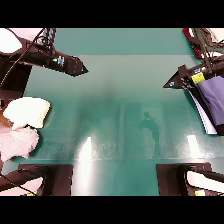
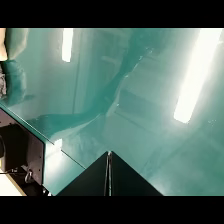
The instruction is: Fold the shirts.
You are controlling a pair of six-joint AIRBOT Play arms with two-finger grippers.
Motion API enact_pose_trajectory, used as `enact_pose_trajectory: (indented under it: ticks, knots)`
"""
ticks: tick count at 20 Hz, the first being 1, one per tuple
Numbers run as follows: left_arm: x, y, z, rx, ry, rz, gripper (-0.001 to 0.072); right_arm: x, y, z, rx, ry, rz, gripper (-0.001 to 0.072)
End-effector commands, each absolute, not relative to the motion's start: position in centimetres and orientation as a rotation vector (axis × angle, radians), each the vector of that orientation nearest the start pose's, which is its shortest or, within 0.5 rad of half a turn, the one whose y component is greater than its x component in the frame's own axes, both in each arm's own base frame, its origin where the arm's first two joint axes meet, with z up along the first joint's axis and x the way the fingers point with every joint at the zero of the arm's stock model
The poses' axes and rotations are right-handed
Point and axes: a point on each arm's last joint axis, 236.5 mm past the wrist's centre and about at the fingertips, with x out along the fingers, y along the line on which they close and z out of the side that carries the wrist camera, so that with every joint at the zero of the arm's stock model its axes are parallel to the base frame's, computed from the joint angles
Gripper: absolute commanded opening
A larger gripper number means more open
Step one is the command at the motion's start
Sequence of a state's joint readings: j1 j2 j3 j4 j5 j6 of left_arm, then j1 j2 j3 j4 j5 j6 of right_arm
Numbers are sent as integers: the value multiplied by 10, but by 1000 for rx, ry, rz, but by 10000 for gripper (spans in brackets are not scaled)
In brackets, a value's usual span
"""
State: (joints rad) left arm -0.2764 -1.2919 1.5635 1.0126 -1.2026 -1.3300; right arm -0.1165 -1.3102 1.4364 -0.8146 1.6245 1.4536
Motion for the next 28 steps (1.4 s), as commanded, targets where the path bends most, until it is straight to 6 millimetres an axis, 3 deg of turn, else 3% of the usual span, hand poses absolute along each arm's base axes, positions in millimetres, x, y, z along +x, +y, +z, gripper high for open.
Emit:
enact_pose_trajectory:
  ticks: [1, 13, 16, 18, 19, 20, 22, 24, 26, 28]
  knots:
    - [392, -233, 189, -89, 880, -750, 25, 347, 124, 133, 512, 1336, 623, 20]
    - [392, -233, 189, -90, 880, -749, 25, 346, 124, 133, 511, 1340, 625, 20]
    - [410, -228, 199, -84, 800, -709, 25, 346, 124, 133, 511, 1340, 625, 20]
    - [413, -190, 186, 30, 858, -605, 54, 345, 124, 133, 510, 1346, 628, 20]
    - [410, -160, 172, 81, 927, -519, 280, 344, 125, 133, 510, 1348, 630, 20]
    - [403, -129, 155, 117, 1021, -430, 439, 343, 125, 133, 509, 1354, 632, 20]
    - [379, -62, 109, 197, 1233, -245, 439, 343, 125, 133, 509, 1354, 632, 20]
    - [362, -12, 71, 213, 1360, -87, 439, 343, 125, 133, 509, 1351, 630, 20]
    - [345, 27, 36, 190, 1447, 38, 439, 344, 125, 133, 510, 1349, 630, 20]
    - [333, 50, 9, 148, 1488, 99, 440, 344, 125, 133, 510, 1349, 629, 20]
